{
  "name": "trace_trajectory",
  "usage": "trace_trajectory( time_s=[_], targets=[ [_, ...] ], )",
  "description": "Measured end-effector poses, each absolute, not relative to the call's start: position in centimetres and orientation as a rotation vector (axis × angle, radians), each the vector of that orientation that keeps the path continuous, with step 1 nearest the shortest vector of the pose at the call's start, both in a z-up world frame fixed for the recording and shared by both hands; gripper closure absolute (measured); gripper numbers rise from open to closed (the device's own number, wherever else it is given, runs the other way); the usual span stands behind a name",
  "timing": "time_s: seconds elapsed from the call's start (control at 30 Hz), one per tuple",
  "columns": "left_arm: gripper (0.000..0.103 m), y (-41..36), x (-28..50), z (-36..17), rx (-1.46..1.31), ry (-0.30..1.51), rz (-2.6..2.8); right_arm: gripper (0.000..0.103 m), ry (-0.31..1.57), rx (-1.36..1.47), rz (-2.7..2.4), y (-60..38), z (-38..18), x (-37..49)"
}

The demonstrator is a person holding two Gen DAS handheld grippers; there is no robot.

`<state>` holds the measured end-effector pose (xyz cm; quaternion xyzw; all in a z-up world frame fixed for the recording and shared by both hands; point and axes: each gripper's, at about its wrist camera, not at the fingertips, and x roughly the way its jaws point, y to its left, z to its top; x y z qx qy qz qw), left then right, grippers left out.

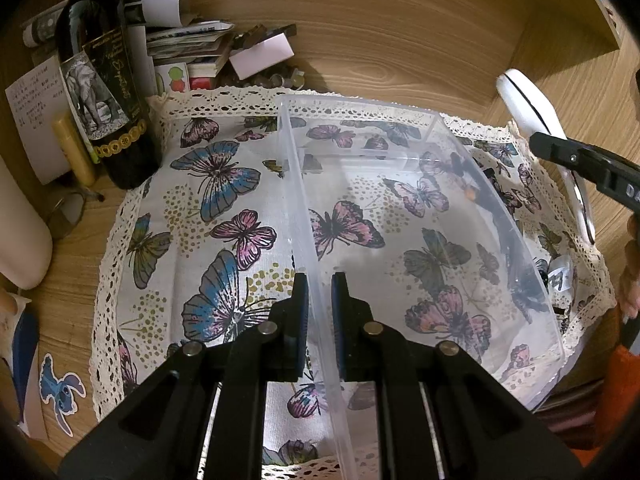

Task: Organize rigid objects
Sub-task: 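Carry the white device into the clear tray and release it with the right gripper, then grasp the white plug adapter from the tablecloth with the right gripper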

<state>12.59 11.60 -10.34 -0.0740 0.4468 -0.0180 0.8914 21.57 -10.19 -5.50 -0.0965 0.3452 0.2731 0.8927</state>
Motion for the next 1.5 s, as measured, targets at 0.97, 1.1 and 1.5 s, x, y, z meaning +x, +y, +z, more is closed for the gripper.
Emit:
trace_trajectory(
  time_s=[0.97,1.1,1.5],
  targets=[
    [0.091,11.4,12.4,-10.5,-0.149,0.910,-0.046,0.069,0.918,-0.281,0.712,-2.4,-10.6,20.8],
    [0.091,11.3,12.4,-10.5,-0.150,0.911,-0.046,0.069,0.872,-0.279,0.694,-3.0,-9.5,20.3],
    [0.091,11.2,12.4,-10.5,-0.139,0.918,-0.049,0.053,0.727,-0.196,0.534,-9.8,-5.1,20.3]
  ],
)
